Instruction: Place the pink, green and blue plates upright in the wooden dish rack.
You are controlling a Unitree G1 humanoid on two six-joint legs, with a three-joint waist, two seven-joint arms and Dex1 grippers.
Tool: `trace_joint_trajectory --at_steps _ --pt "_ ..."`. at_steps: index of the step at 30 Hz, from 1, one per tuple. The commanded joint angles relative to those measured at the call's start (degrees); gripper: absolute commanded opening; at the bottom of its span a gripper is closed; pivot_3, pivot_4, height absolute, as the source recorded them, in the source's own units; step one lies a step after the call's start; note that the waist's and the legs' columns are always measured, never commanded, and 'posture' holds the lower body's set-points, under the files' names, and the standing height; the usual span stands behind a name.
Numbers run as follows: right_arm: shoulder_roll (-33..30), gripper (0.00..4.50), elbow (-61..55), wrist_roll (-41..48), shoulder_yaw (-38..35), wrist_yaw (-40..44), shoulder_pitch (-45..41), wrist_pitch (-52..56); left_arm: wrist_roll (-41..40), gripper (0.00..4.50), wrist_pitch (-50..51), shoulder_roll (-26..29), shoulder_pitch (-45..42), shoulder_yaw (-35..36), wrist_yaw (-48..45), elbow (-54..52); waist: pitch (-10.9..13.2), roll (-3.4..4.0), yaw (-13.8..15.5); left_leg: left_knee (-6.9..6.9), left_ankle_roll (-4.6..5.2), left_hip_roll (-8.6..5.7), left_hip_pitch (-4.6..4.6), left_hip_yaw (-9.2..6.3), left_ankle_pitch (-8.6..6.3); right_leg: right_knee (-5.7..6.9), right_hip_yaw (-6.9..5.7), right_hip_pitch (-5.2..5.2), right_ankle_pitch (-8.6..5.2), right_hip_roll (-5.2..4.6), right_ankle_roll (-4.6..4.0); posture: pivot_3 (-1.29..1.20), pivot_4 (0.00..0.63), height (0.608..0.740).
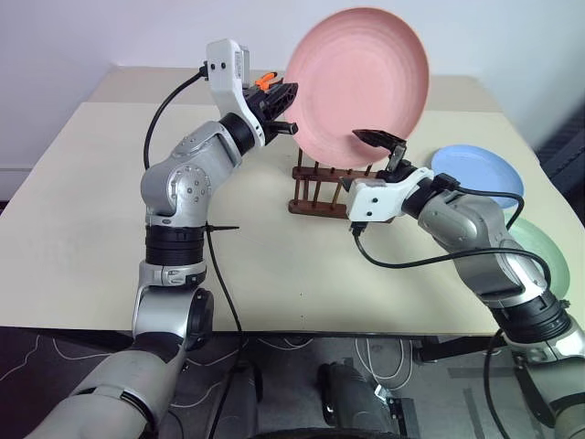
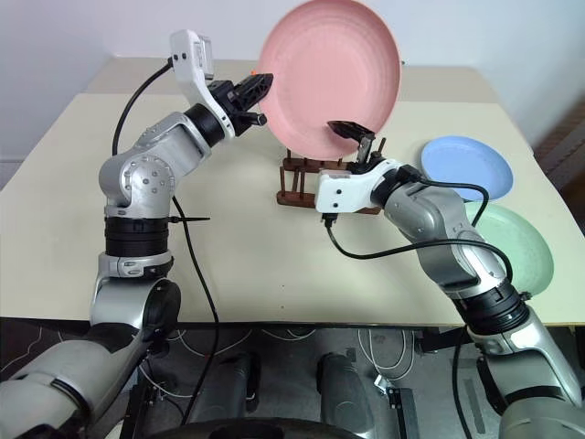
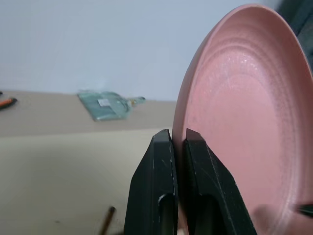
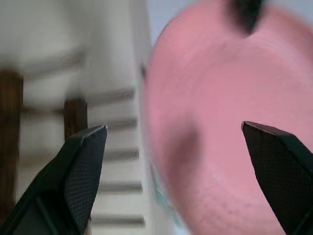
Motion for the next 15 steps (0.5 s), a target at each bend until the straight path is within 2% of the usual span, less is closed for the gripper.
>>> trace_joint_trajectory --at_steps 1,3,6,8,10,13,15 --pt "-1.09 3.62 1.49 -4.69 -1.39 -3.23 -1.57 -2.93 -2.05 0.00 2.51 -0.22 0.43 0.28 0.07 -4.08 0.00 0.00 0.07 0.00 0.00 0.00 0.00 0.00 0.00 -0.01 0.01 0.00 0.00 0.00 0.00 0.00 0.150 0.726" --pt "-1.01 2.66 1.88 -6.42 -2.01 -4.52 -1.14 -3.34 -3.16 0.00 3.95 -0.83 1.02 1.48 0.78 -4.21 0.00 0.00 0.04 -0.01 0.00 0.00 0.00 0.00 0.00 -0.01 0.01 0.00 0.00 0.01 0.00 0.00 0.150 0.726" --pt "-0.61 0.94 1.97 -9.00 -2.68 -6.78 -0.79 -3.55 -4.13 0.00 5.23 -1.57 1.67 2.64 1.25 -3.89 0.01 -0.01 0.06 0.02 0.00 0.00 -0.01 -0.01 0.01 0.00 0.01 0.00 0.01 0.01 0.00 0.00 0.150 0.726" --pt "-0.47 0.03 1.86 -10.73 -2.85 -8.13 -0.65 -3.74 -5.55 0.72 6.18 -2.60 1.80 4.04 1.87 -3.43 0.01 -0.02 0.14 0.02 0.00 0.00 -0.01 -0.03 0.01 0.00 0.01 0.00 0.00 0.01 0.00 0.00 0.150 0.726" --pt "0.05 0.00 1.55 -11.87 -3.28 -8.84 -0.27 -3.58 -6.06 1.59 4.82 -3.60 1.42 5.42 2.48 -3.32 0.03 -0.01 0.30 0.02 0.00 -0.01 -0.01 -0.02 0.01 -0.01 0.01 0.01 0.00 0.00 0.00 0.00 0.150 0.726" --pt "0.93 0.00 0.53 -11.79 -4.71 -9.58 0.80 -2.41 -1.07 3.12 -5.00 -3.36 -0.03 6.54 4.14 -1.85 0.03 -0.02 0.33 0.05 -0.01 -0.03 -0.07 -0.02 0.01 -0.05 0.01 0.01 0.00 -0.02 0.00 0.00 0.150 0.726" --pt "3.26 0.00 -1.29 -8.43 -8.60 -10.68 2.25 0.13 7.75 3.12 -13.87 -0.06 0.31 3.44 5.64 0.49 0.03 -0.02 0.24 0.04 -0.01 -0.03 -0.05 -0.03 0.01 -0.04 0.01 0.01 0.01 -0.02 -0.01 0.00 0.150 0.726"
